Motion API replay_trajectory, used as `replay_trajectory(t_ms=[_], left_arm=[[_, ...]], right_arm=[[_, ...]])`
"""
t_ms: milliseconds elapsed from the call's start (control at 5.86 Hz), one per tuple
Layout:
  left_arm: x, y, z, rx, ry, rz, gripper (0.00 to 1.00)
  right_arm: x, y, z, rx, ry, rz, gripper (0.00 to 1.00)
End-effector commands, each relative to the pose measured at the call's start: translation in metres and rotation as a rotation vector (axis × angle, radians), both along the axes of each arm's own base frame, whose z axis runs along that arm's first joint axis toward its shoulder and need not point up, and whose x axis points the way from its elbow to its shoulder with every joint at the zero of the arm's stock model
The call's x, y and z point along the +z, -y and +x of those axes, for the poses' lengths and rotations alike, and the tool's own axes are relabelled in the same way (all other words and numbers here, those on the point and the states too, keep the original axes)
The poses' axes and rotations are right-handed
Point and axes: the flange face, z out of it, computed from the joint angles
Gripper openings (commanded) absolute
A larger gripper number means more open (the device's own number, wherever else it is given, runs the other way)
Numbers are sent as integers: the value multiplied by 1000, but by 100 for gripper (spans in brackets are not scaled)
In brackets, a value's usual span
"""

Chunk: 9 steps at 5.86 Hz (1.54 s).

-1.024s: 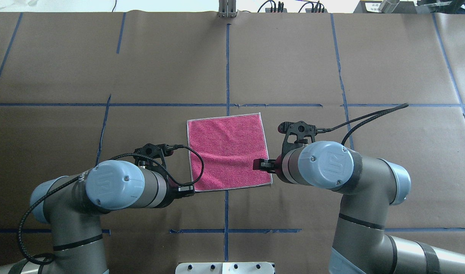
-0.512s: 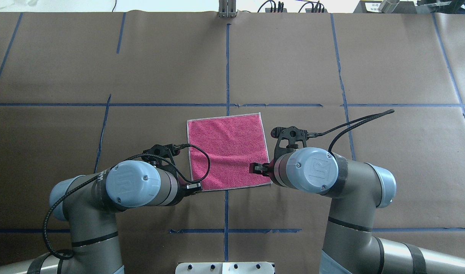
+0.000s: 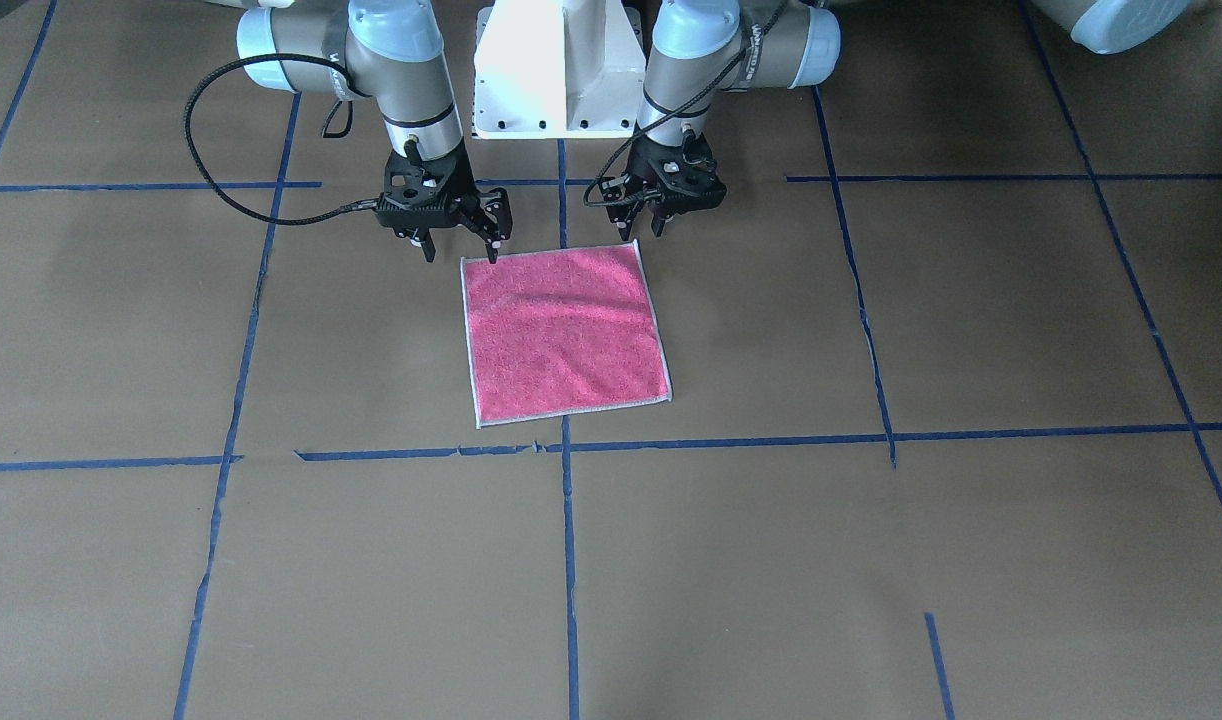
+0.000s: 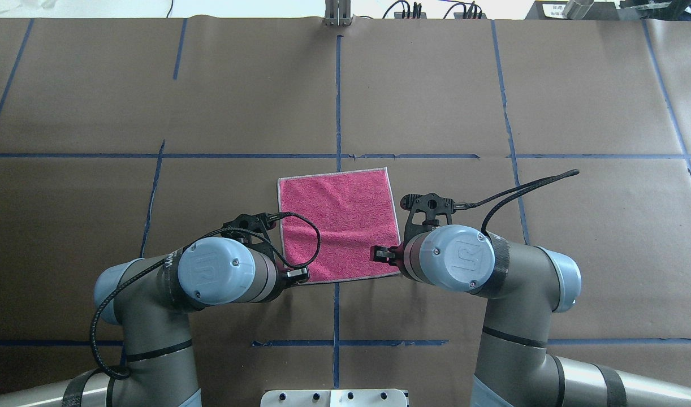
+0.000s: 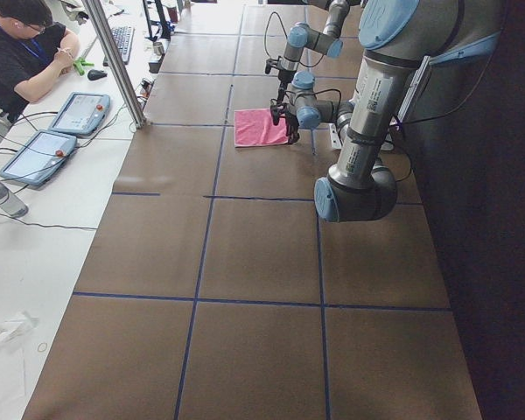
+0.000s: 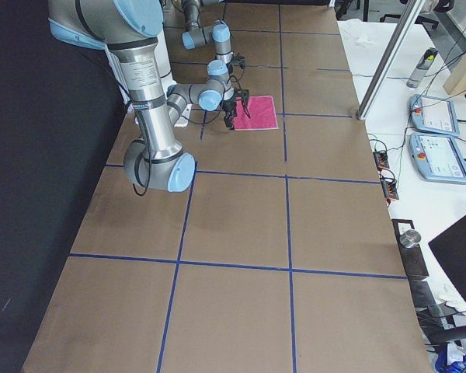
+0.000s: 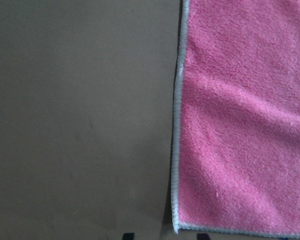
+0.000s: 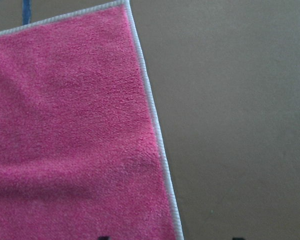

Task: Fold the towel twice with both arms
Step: 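Grasp the near corners of the pink towel with both grippers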

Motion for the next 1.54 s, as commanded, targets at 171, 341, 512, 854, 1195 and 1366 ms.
replay_trajectory(t_ms=[171, 341, 512, 854, 1195, 1366], left_arm=[[3, 4, 9, -7, 15, 0, 51], [1, 4, 11, -8, 12, 2, 50], [2, 6, 14, -11, 17, 2, 48], [3, 8, 18, -13, 23, 3, 20], [3, 9, 18, -11, 25, 6, 7], [3, 10, 17, -11, 24, 9, 2]], right_arm=[[1, -3, -2, -3, -2, 2, 86], [1, -4, -3, -5, -2, 2, 86], [0, -5, -3, -3, -1, 3, 86], [1, -5, -3, -3, -3, 3, 86], [0, -5, -3, -3, -2, 4, 86], [1, -10, -7, 0, -6, 7, 84]])
